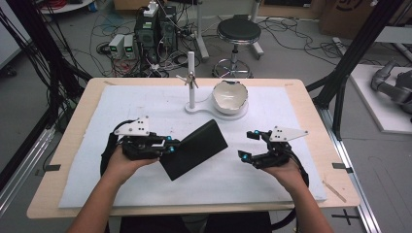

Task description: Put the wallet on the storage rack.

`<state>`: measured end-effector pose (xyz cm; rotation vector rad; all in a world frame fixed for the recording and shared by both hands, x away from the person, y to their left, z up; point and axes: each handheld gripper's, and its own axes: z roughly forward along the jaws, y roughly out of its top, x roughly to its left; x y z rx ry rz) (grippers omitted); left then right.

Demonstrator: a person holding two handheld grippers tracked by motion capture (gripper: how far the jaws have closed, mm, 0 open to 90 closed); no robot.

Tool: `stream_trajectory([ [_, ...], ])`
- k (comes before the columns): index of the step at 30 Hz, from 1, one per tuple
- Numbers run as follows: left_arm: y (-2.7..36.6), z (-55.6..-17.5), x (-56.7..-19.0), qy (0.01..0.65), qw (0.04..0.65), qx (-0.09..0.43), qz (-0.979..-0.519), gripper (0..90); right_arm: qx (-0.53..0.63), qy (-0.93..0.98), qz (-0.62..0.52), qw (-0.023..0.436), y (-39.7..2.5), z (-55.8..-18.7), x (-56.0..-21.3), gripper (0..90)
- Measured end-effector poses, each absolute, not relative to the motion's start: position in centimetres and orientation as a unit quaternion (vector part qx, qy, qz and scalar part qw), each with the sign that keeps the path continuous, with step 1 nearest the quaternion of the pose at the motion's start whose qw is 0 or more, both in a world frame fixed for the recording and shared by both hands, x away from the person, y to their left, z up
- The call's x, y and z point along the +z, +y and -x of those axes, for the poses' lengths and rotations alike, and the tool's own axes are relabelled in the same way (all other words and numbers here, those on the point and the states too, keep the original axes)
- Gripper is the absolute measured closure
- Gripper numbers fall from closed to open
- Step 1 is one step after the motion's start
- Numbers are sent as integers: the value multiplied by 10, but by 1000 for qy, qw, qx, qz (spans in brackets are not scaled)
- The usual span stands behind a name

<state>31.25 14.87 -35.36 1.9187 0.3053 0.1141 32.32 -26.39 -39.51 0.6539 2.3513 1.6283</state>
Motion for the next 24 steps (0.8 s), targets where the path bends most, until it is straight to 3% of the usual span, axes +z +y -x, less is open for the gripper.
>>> stream_trajectory([
  [7, 135, -304, -351, 48, 571, 41, -818, 815, 571, 798, -181, 64, -251, -322, -390, 186],
  [20, 125, -302, -353, -21, 578, 20, -815, 815, 594, 796, -115, -18, -228, -323, -387, 180],
  [21, 124, -303, -354, -20, 578, 21, -816, 815, 592, 799, -108, -23, -226, -323, -388, 217],
  [24, 125, -305, -354, -8, 577, 28, -816, 814, 587, 804, -93, -26, -225, -321, -387, 506],
])
